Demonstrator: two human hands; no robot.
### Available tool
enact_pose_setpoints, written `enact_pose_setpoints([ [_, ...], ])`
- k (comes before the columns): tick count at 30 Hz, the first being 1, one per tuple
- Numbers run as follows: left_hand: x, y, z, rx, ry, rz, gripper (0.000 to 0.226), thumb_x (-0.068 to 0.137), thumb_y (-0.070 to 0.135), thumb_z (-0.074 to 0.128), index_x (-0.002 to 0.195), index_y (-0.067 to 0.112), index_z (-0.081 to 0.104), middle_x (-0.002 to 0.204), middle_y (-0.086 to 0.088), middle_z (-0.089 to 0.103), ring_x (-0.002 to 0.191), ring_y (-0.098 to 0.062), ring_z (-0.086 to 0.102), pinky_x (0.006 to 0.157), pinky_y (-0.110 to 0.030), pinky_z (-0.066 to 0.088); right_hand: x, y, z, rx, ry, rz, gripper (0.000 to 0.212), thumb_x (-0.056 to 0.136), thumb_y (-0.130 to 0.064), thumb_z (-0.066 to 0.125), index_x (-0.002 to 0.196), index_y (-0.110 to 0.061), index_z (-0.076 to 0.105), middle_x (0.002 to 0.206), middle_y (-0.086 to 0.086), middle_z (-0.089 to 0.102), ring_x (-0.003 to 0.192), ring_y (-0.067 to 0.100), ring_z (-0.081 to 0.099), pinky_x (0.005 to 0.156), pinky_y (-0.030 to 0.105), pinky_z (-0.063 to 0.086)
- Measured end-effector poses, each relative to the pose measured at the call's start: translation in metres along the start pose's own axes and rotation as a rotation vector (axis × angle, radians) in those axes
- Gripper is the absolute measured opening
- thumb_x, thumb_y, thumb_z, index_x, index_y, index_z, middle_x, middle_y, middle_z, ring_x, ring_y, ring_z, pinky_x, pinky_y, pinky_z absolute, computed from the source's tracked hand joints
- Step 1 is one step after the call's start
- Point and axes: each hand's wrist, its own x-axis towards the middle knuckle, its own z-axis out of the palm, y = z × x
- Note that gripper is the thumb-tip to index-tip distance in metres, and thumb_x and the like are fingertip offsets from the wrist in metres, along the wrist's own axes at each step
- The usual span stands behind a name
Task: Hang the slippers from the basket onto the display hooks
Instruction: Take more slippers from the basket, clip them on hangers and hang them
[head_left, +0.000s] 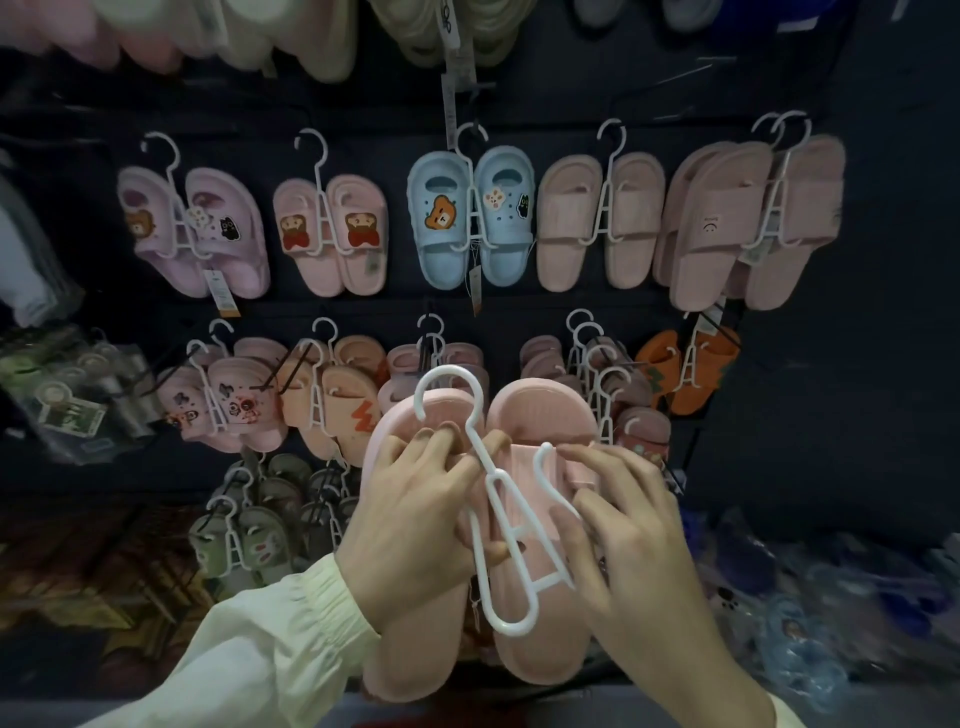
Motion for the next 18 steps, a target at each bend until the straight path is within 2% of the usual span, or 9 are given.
enact_pose_setpoints([
  [2,-0.002,0.0,-0.001,-0.035,-0.022,-0.007,0.093,0.064,0.074,0.068,0.141,0.024,0.053,0.118,-0.001,0.062,0.111,-0.024,0.059,0.093,-0.039,0.04,0.005,0.003,0.0,0.018,-0.036,-0.029,0.031,0.102,-0.034,0.038,0.102,-0.021,0.067,0.147,-0.013,0.046,0.143,0.007,0.03,0.112,0.036,0.03],
  [4,-0.002,0.001,-0.004,-0.079,-0.036,-0.013,0.094,0.064,0.076,0.066,0.141,0.024,0.053,0.121,-0.002,0.062,0.116,-0.024,0.057,0.099,-0.041,0.04,0.009,0.006,-0.001,0.044,-0.056,-0.053,0.032,0.103,-0.034,0.037,0.098,-0.023,0.065,0.149,-0.014,0.045,0.145,0.005,0.028,0.114,0.033,0.025],
  [5,-0.002,0.001,-0.007,-0.088,-0.044,-0.013,0.094,0.064,0.075,0.065,0.141,0.024,0.053,0.121,-0.002,0.062,0.117,-0.024,0.056,0.099,-0.04,0.039,0.011,0.006,-0.001,0.042,-0.056,-0.062,0.032,0.103,-0.035,0.036,0.098,-0.023,0.065,0.145,-0.014,0.048,0.141,0.004,0.032,0.112,0.032,0.026],
  [7,-0.002,0.001,-0.01,-0.096,-0.048,0.007,0.094,0.062,0.075,0.064,0.141,0.025,0.053,0.12,-0.002,0.061,0.116,-0.023,0.055,0.098,-0.036,0.034,0.015,0.008,0.0,0.025,-0.035,-0.059,0.031,0.101,-0.036,0.037,0.096,-0.023,0.065,0.123,-0.016,0.054,0.121,0.003,0.044,0.102,0.033,0.03],
  [9,-0.003,0.004,-0.012,-0.112,-0.052,0.032,0.094,0.061,0.076,0.063,0.14,0.026,0.053,0.119,-0.001,0.06,0.112,-0.022,0.053,0.095,-0.033,0.033,0.016,0.009,0.001,0.055,-0.022,-0.031,0.029,0.099,-0.036,0.038,0.088,-0.026,0.062,0.102,-0.018,0.05,0.101,0.004,0.046,0.093,0.033,0.029],
  [10,-0.003,0.005,-0.013,-0.119,-0.056,0.039,0.093,0.061,0.077,0.062,0.139,0.026,0.054,0.117,0.0,0.059,0.111,-0.022,0.053,0.095,-0.034,0.034,0.016,0.011,0.002,0.087,-0.023,-0.013,0.029,0.098,-0.037,0.038,0.085,-0.029,0.062,0.097,-0.018,0.048,0.097,0.004,0.046,0.091,0.032,0.027],
  [13,-0.002,0.003,-0.016,-0.102,-0.069,0.042,0.092,0.06,0.077,0.065,0.134,0.024,0.055,0.111,0.005,0.054,0.104,-0.02,0.054,0.09,-0.038,0.043,0.011,0.015,0.005,0.157,-0.021,0.026,0.034,0.099,-0.039,0.036,0.087,-0.032,0.067,0.092,-0.017,0.049,0.097,0.008,0.051,0.091,0.031,0.024],
  [15,-0.001,-0.003,-0.017,-0.092,-0.078,0.026,0.092,0.057,0.07,0.073,0.132,0.02,0.054,0.108,0.004,0.051,0.101,-0.021,0.054,0.087,-0.038,0.044,0.006,0.017,0.009,0.161,-0.011,0.043,0.035,0.099,-0.039,0.036,0.088,-0.031,0.069,0.092,-0.017,0.051,0.098,0.009,0.053,0.09,0.033,0.025],
  [18,-0.002,-0.012,-0.018,-0.089,-0.092,0.017,0.096,0.057,0.064,0.072,0.135,0.015,0.046,0.113,-0.003,0.052,0.103,-0.026,0.051,0.091,-0.042,0.044,-0.001,0.021,0.015,0.167,-0.009,0.08,0.035,0.098,-0.037,0.036,0.085,-0.03,0.068,0.093,-0.017,0.053,0.098,0.011,0.053,0.09,0.037,0.026],
])
